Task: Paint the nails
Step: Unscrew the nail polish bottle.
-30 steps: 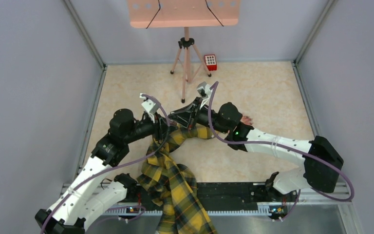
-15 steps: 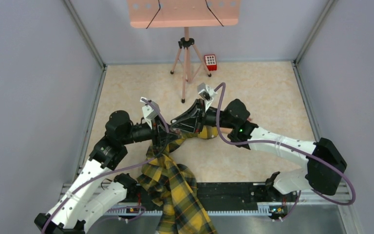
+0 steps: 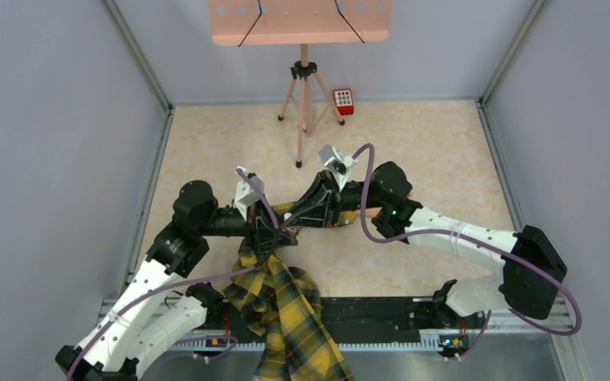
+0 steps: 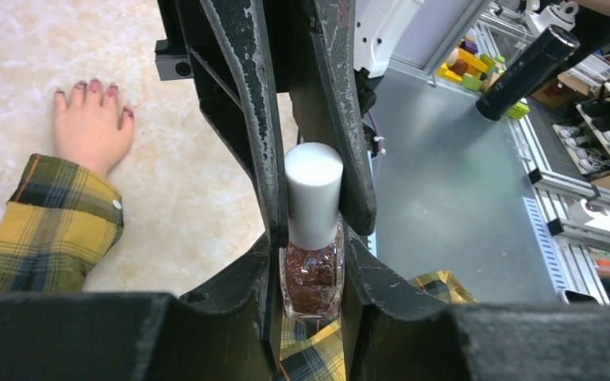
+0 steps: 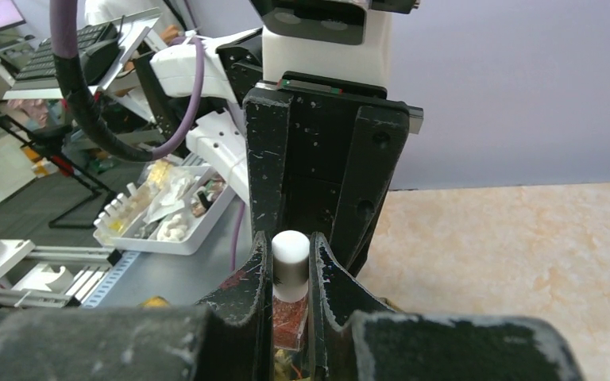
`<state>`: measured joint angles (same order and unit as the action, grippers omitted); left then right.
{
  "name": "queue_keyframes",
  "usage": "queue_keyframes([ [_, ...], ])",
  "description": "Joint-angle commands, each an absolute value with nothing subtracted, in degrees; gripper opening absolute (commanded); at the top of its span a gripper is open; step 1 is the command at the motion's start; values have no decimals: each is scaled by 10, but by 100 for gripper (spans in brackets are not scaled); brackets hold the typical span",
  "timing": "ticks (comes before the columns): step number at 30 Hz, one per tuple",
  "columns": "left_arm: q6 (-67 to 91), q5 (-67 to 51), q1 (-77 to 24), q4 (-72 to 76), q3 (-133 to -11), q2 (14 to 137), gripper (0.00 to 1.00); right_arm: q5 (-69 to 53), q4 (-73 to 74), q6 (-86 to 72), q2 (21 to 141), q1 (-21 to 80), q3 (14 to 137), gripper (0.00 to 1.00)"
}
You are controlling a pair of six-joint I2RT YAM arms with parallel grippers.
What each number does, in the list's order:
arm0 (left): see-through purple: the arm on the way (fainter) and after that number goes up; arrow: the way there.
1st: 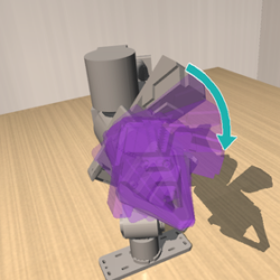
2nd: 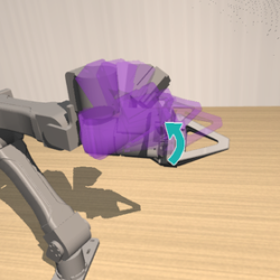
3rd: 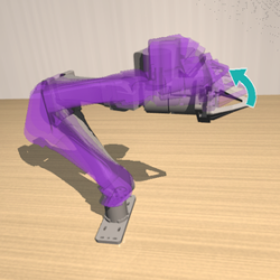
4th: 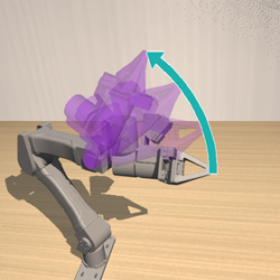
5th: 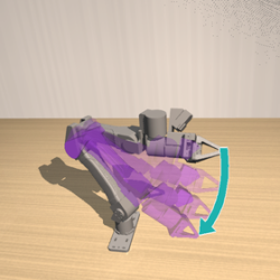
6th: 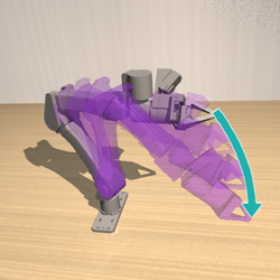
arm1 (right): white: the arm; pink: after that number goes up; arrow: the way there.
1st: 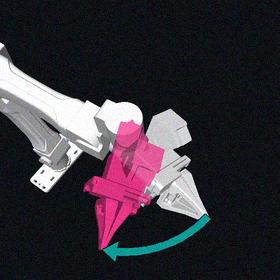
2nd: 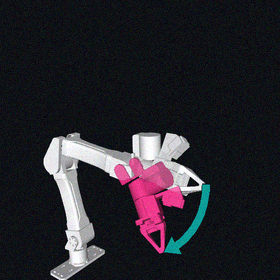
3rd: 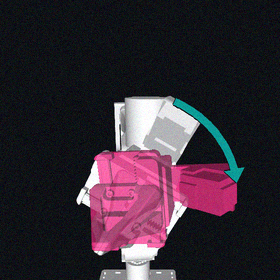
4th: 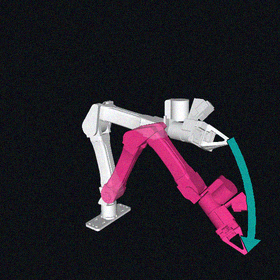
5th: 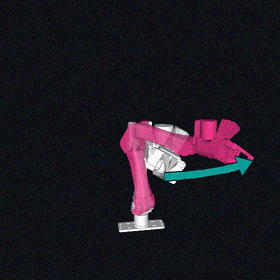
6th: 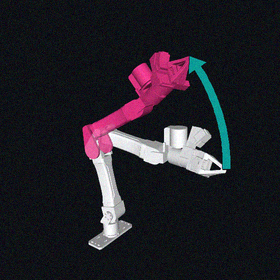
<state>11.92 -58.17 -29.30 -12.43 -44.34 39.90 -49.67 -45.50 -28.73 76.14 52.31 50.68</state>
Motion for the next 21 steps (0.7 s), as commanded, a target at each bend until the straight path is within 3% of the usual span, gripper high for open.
queue_keyframes([
  [1,121,-606,-289,-48,-447,395,0,-590,-445,-288,748,529,511,0],
  [10,82,-550,-290,-91,-451,410,0,-553,-389,-257,740,528,521,0],
  [12,61,-530,-290,-111,-455,414,0,-528,-368,-243,736,528,524,13],
  [14,52,-511,-290,-118,-456,413,0,-488,-348,-235,730,527,524,39],
  [16,49,-491,-290,-119,-455,405,0,-464,-339,-236,724,520,522,55],
  [21,37,-405,-291,-125,-444,376,0,-421,-379,-272,703,493,493,74],
])
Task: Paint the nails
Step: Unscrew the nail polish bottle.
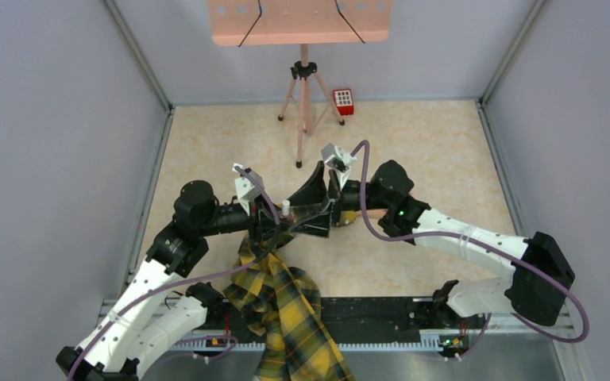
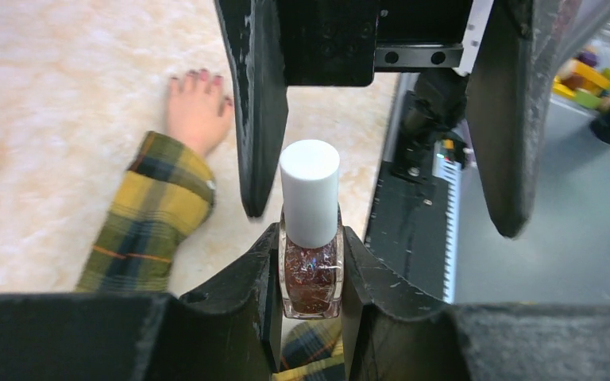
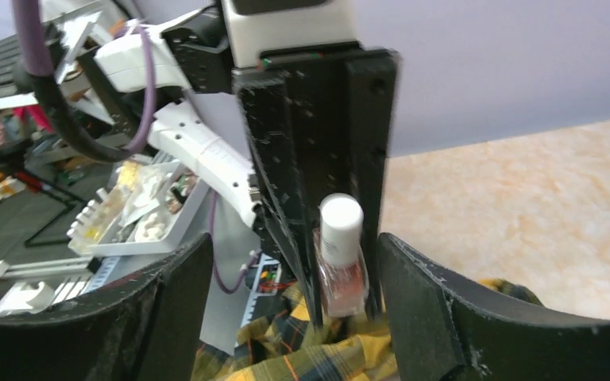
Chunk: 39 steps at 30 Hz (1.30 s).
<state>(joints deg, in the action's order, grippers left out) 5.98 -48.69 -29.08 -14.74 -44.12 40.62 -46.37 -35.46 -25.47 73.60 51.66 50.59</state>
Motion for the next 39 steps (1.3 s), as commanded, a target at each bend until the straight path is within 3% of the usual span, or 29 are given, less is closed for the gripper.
queue_keyframes([
  [1,35,-392,-290,-127,-443,370,0,-406,-385,-278,697,490,486,76],
  [8,35,-283,-290,-131,-439,343,0,-208,-334,-279,666,486,463,78],
  [14,41,-156,-290,-156,-444,352,0,-70,-340,-329,657,496,443,70],
  [19,44,-155,-290,-164,-448,362,0,33,-313,-273,668,566,471,61],
  [28,48,-165,-290,-165,-449,373,0,16,-303,-275,760,602,554,48],
  [39,49,-177,-290,-168,-451,380,0,11,-293,-272,807,619,600,46],
])
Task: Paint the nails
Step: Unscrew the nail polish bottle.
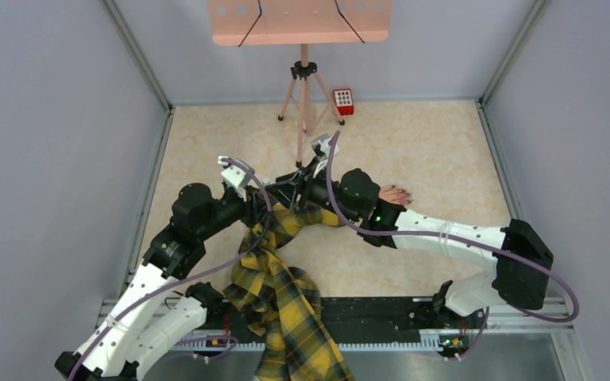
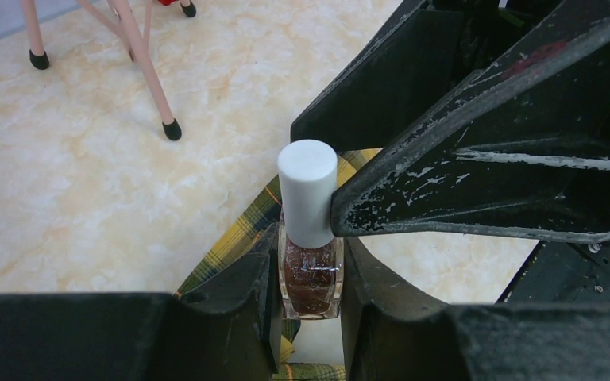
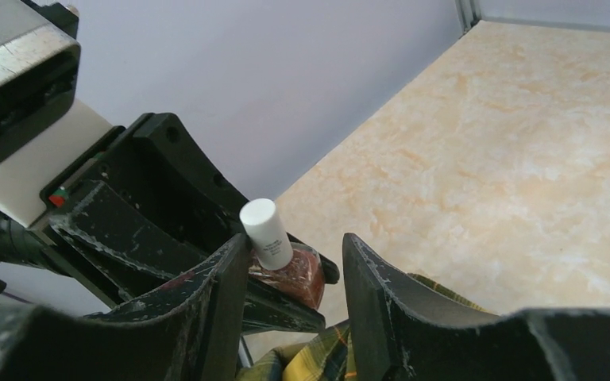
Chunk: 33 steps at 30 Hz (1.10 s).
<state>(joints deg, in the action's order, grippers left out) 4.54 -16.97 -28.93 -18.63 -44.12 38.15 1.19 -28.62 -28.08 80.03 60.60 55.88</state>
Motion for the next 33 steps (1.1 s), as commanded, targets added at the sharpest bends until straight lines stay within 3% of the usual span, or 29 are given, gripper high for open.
queue_keyframes([
  [1,49,-177,-290,-168,-451,381,0,12,-292,-273,810,620,602,46],
  [26,47,-189,-290,-171,-453,395,0,13,-266,-258,835,626,634,38],
  [33,47,-194,-290,-170,-452,394,0,28,-257,-254,832,627,634,19],
])
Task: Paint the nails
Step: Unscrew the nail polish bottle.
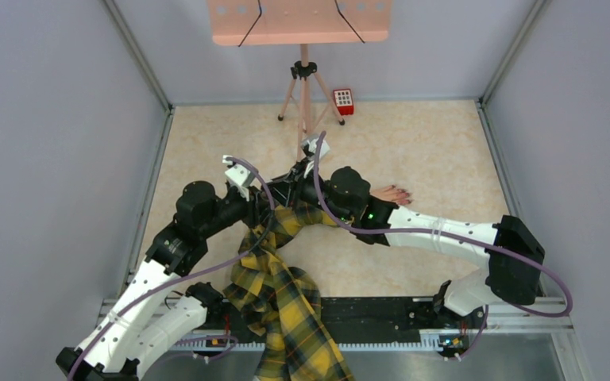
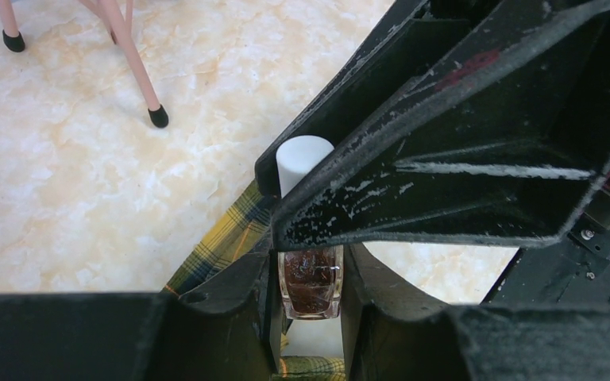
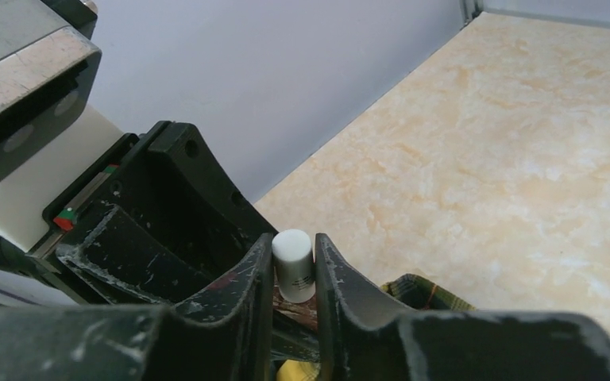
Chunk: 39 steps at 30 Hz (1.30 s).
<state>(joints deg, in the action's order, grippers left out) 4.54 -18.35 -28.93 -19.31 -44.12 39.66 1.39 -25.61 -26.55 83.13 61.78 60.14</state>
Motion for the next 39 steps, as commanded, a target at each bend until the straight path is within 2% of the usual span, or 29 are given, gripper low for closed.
queue_keyframes([
  [1,46,-193,-290,-171,-452,394,0,28,-257,-251,830,627,633,12],
  [3,46,-199,-290,-169,-451,393,0,28,-252,-245,826,626,633,0],
  [15,61,-253,-290,-152,-447,377,0,4,-243,-213,782,616,601,0],
  [23,70,-400,-290,-114,-439,361,0,-93,-219,-181,750,602,592,0],
  [39,105,-595,-290,-57,-432,376,0,-352,-243,-147,675,586,552,0],
])
